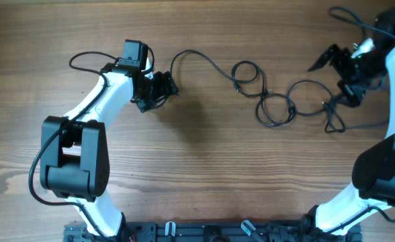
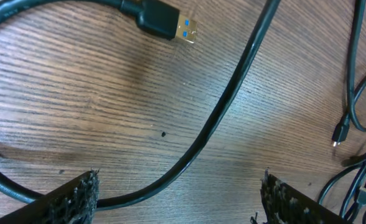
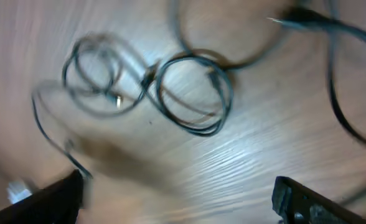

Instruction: Untangle cables

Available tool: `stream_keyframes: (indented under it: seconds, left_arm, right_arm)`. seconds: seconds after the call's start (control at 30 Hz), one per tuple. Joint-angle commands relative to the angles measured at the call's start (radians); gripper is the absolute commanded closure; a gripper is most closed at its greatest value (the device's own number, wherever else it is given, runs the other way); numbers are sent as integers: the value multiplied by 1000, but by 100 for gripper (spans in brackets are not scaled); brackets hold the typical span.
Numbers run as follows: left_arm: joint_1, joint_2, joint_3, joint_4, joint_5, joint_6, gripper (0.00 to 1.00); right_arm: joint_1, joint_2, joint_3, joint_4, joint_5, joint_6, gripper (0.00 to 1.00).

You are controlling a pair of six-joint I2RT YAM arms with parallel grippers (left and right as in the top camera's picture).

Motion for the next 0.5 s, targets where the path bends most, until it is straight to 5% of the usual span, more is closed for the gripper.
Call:
stream_keyframes:
  seconds: [0.0, 0.17, 0.23, 0.33, 0.47]
  left_arm:
    - [-3, 5, 11, -9, -14, 5, 14]
    - [-2, 5, 11, -1, -14, 5, 13]
    - [-2, 5, 11, 2, -14, 5, 13]
    - [-3, 5, 11, 3, -14, 4, 13]
    - [-3, 5, 11, 1, -14, 5, 13]
  right_arm:
    - [-76, -2, -5, -31, 173, 426, 0]
    - [-105, -1, -5, -146, 128, 318, 0]
    - [-92, -1, -9, -151, -50, -36, 0]
    - [-78, -1, -9, -144, -236, -312, 0]
    - [-76, 1, -9, -8, -127, -161, 0]
